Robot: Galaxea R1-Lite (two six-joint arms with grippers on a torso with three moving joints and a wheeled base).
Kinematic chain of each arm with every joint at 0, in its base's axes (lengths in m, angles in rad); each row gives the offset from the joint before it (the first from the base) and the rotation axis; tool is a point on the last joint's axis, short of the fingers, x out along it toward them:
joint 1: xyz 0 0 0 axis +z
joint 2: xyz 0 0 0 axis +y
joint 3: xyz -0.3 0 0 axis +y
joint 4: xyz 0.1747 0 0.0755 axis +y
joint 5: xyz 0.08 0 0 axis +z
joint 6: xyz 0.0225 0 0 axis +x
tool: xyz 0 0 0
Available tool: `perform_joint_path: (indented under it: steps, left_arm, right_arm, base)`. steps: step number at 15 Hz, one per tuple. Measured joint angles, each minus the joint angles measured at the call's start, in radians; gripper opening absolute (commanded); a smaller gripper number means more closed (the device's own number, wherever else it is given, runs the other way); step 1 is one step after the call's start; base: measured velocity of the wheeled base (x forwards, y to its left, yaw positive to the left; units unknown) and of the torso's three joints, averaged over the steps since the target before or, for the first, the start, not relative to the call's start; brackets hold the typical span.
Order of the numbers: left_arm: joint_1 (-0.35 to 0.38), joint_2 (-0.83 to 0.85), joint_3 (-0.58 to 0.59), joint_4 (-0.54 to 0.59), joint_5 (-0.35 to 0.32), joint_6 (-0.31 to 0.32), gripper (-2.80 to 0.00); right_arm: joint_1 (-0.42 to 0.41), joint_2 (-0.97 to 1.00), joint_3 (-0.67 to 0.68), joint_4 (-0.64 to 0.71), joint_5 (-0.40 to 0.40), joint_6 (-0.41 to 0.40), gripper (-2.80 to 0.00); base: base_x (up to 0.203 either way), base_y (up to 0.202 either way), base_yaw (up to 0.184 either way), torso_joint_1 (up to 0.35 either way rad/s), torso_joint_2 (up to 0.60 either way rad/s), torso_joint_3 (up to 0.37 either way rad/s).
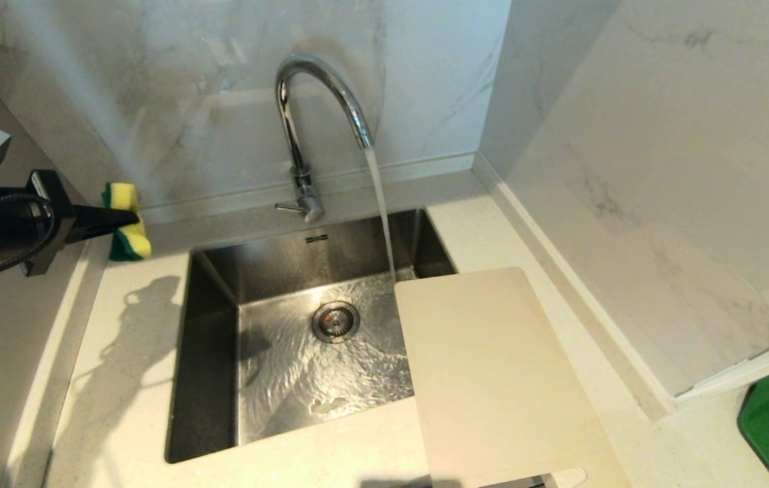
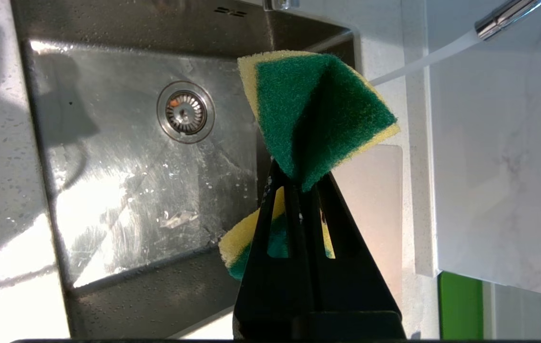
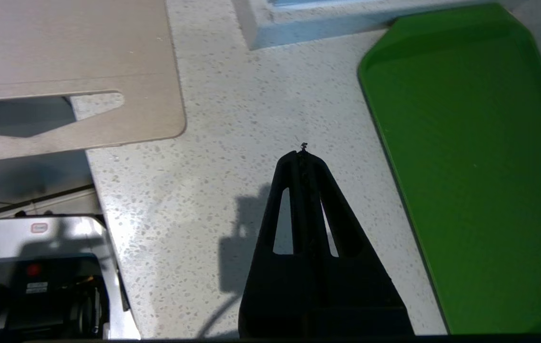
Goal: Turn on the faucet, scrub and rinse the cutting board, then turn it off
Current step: Put down the cleaning cloth
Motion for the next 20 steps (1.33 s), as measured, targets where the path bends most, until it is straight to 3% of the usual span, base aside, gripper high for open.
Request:
perform_joint_path:
  steps: [4,9,10,15,20]
  left_arm:
    - [-0.011,0.012,0.004,-0.009,-0.001,-0.003,-2.80]
    - [-0.015,0.016,0.006,-0.014,0.000,-0.002,-2.80]
    - [-0.015,0.016,0.008,-0.014,0.000,-0.001,-2.80]
    - [-0.013,0.026,0.010,-0.012,0.009,0.024,-2.80]
    - [-0.001,0.075,0.019,0.105,0.114,0.216,-2.80]
  right_arm:
    - [-0.085,-0.041,0.028,-0.013,0.036,-0.002,-2.80]
    - [-0.100,-0.238,0.088,-0.038,0.354,0.002,-2.80]
    - [-0.101,-0.260,0.098,-0.050,0.382,0.013,-2.80]
    - [-0.102,-0.299,0.109,-0.062,0.372,0.058,-2.80]
    - [-0.102,-0.302,0.111,-0.063,0.371,0.061,-2.80]
  base:
    - [0.000,0.000,0.000,0.000,0.00,0.000]
    - [0.000,0.000,0.000,0.000,0.00,0.000]
    - [0.000,0.000,0.000,0.000,0.00,0.000]
    - [0.000,0.000,0.000,0.000,0.00,0.000]
    - [0.000,0.000,0.000,0.000,0.00,0.000]
